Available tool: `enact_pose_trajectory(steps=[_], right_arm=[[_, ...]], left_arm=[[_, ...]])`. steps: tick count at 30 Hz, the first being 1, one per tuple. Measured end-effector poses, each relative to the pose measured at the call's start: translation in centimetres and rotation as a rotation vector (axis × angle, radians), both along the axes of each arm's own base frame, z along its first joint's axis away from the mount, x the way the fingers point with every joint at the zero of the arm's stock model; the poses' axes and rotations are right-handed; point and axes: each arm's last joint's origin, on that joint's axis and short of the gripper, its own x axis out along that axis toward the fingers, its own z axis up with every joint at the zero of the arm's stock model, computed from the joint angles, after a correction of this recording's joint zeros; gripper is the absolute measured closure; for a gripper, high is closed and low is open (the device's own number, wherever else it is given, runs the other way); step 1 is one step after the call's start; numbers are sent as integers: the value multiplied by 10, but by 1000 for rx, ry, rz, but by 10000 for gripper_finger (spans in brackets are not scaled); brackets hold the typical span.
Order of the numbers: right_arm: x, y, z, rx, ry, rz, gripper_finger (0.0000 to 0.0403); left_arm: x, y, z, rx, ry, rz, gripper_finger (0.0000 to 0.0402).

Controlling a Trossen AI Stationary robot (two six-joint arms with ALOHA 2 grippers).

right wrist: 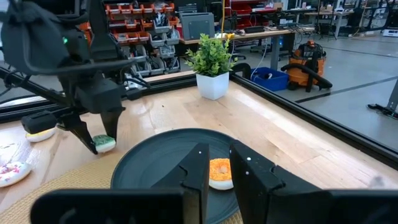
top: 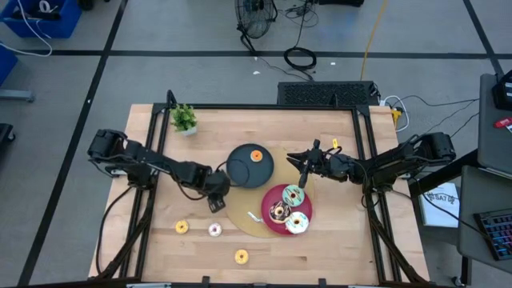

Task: Pick & Place donuts
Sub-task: Put the small green doughnut on the blue plate

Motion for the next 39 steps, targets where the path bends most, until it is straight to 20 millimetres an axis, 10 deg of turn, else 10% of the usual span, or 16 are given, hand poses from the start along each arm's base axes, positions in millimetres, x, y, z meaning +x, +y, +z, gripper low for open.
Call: enact_pose_trajectory(steps=[39], right_arm=[[0, 0, -2, 0, 22, 0, 348]], left_arm=[[65, 20, 51, 382, -815, -332, 243]])
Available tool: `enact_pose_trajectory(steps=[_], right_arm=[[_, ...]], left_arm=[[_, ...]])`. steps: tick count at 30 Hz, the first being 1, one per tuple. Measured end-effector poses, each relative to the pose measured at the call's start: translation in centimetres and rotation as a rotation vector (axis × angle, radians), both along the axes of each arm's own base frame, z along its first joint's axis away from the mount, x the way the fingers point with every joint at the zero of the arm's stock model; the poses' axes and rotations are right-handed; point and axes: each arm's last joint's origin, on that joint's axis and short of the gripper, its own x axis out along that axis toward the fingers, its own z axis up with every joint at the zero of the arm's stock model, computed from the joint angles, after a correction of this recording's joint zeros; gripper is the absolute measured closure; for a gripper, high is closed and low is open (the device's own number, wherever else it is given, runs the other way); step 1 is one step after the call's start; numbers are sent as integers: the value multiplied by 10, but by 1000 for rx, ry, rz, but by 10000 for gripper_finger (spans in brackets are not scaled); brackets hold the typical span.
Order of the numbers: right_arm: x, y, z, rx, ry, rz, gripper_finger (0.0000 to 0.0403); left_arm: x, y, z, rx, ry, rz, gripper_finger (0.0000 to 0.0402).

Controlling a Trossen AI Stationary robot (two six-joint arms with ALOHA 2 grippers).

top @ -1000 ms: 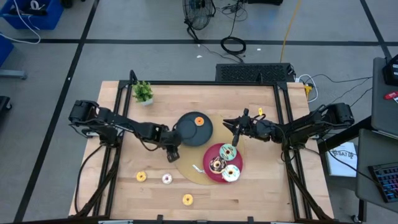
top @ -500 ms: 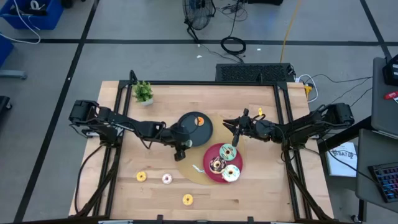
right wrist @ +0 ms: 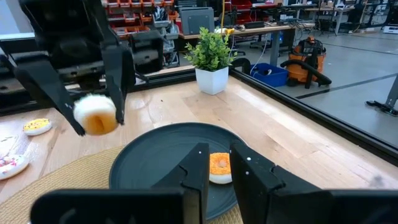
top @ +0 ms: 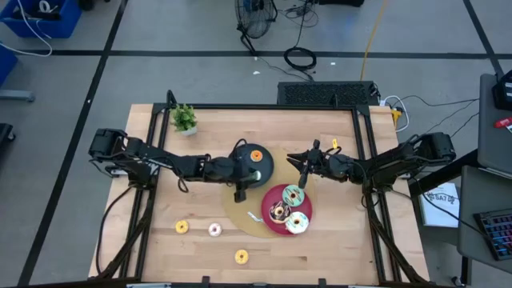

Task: Pick & Place donuts
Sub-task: Put the small green doughnut on the blue plate

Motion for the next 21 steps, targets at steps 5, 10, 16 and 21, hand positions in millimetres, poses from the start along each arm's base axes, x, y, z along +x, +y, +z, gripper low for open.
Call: enact_pose_trajectory(steps=[5, 10, 16, 21], right_arm=[[0, 0, 0, 0, 0, 0, 348], [0, 0, 0, 0, 0, 0, 348], [0, 0, 0, 0, 0, 0, 348], [0, 0, 0, 0, 0, 0, 348]], left_arm=[[3, 0, 8, 43, -85, -18, 234], [6, 2, 15, 90, -154, 34, 227], [7, 6, 23, 160, -226, 168, 227], [6, 9, 26, 232, -237, 271, 227]])
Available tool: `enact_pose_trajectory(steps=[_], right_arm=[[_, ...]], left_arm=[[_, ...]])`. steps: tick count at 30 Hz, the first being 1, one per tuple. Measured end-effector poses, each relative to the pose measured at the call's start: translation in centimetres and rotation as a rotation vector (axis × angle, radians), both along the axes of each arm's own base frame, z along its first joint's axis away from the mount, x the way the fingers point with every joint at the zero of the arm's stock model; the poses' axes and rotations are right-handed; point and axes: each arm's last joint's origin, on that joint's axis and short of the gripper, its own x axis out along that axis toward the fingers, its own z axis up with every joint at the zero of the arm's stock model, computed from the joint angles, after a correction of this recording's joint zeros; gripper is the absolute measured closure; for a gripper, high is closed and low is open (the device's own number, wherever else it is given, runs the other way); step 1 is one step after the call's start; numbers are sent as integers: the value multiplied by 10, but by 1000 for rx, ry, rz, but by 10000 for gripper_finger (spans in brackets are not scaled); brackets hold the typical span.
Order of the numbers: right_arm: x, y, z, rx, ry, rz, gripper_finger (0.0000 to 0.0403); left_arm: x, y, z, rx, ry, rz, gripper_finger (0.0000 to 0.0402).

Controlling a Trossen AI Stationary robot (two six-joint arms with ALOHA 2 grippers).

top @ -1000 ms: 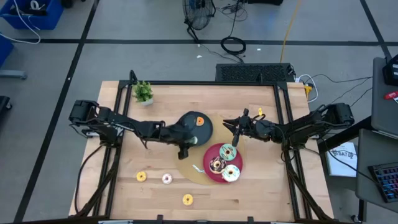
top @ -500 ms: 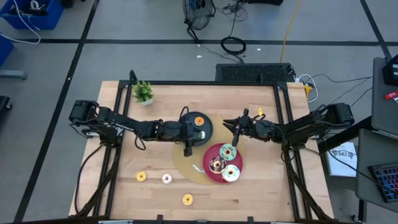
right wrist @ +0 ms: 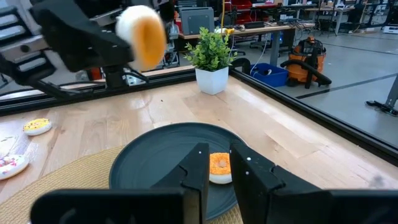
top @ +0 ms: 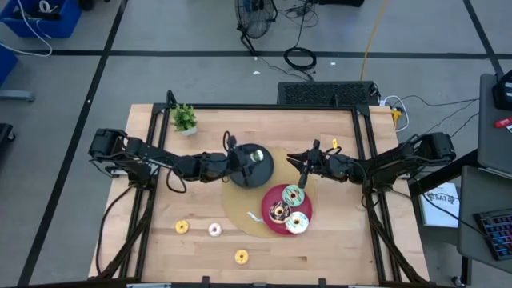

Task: Pick & Place donuts
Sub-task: Put the small green doughnut on the blue plate

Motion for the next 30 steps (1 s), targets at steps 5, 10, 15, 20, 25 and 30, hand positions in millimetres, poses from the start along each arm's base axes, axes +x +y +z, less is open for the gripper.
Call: enact_pose_trajectory(steps=[5, 10, 15, 20, 25, 30], right_arm=[[0, 0, 0, 0, 0, 0, 348], [0, 0, 0, 0, 0, 0, 348], [0, 0, 0, 0, 0, 0, 348], [0, 0, 0, 0, 0, 0, 348], [0, 0, 0, 0, 0, 0, 348], [0, 0, 0, 0, 0, 0, 348]], left_arm=[[-1, 7, 0, 12, 1, 70, 227], [-1, 16, 0, 14, 1, 102, 226], [-1, 26, 0, 15, 7, 143, 227], [-4, 38, -3, 19, 31, 265, 227], [-7, 51, -8, -23, 48, 340, 227], [-10, 60, -12, -67, 67, 375, 227]])
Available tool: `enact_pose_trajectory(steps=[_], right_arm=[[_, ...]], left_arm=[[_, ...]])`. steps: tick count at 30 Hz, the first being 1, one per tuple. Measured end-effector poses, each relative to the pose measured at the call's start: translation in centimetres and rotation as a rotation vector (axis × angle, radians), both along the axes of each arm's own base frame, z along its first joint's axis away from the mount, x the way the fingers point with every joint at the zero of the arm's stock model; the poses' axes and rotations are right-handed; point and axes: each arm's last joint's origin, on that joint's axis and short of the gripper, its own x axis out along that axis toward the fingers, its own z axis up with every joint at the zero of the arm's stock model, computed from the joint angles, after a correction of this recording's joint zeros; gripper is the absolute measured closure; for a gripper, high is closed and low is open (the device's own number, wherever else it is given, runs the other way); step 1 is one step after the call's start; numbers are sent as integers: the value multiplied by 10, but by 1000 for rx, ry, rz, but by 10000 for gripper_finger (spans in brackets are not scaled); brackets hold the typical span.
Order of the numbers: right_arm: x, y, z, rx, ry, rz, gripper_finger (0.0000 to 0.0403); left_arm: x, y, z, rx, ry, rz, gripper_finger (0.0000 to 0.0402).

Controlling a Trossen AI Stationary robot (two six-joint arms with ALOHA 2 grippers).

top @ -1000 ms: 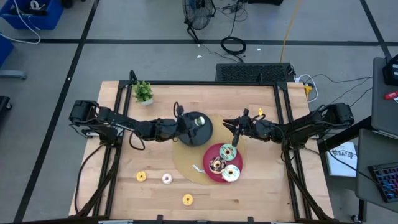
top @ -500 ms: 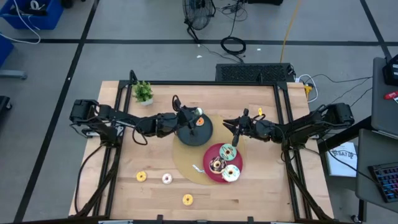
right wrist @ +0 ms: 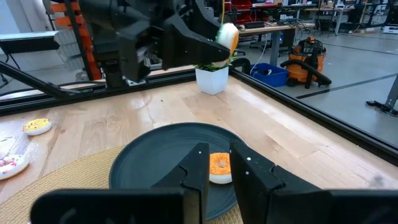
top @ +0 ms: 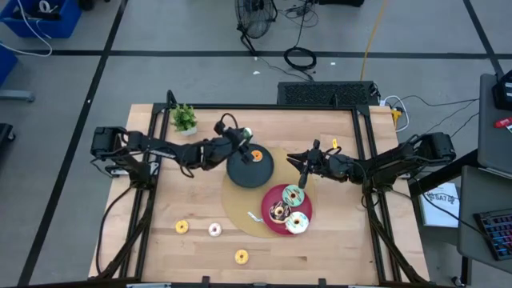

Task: Pick & Place donuts
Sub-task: Put the small green doughnut on the blue plate

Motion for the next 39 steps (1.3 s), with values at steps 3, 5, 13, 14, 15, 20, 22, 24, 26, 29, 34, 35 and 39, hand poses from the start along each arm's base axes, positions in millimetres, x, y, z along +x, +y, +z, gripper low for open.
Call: enact_pose_trajectory(steps=[3, 5, 13, 14, 15, 20, 22, 24, 26, 29, 34, 35, 39], right_arm=[[0, 0, 0, 0, 0, 0, 348], [0, 0, 0, 0, 0, 0, 348], [0, 0, 0, 0, 0, 0, 348], [0, 0, 0, 0, 0, 0, 348], [0, 0, 0, 0, 0, 0, 348], [0, 0, 0, 0, 0, 0, 348], [0, 0, 0, 0, 0, 0, 348], [0, 0, 0, 0, 0, 0, 348], [0, 0, 0, 0, -1, 0, 348], [0, 0, 0, 0, 0, 0, 348], [0, 0, 0, 0, -1, 0, 348], [0, 0, 0, 0, -1, 0, 348], [0, 0, 0, 0, 0, 0, 348]], left_arm=[[-1, 4, -2, -18, 7, 19, 227], [-2, 6, -3, -23, 15, 26, 227], [-5, 11, -7, -66, 23, 53, 226], [-5, 12, -8, -79, 19, 57, 227], [-5, 12, -9, -94, 17, 55, 227], [-8, 19, -14, -214, 6, 27, 227], [-10, 24, -17, -272, 6, 28, 227], [-12, 28, -20, -324, 11, 33, 227], [-14, 33, -23, -370, 17, 33, 227], [-16, 36, -25, -428, 32, 0, 227], [-18, 36, -29, -504, 66, -61, 227], [-19, 36, -30, -506, 78, -63, 227], [-22, 35, -34, -501, 144, -65, 227]])
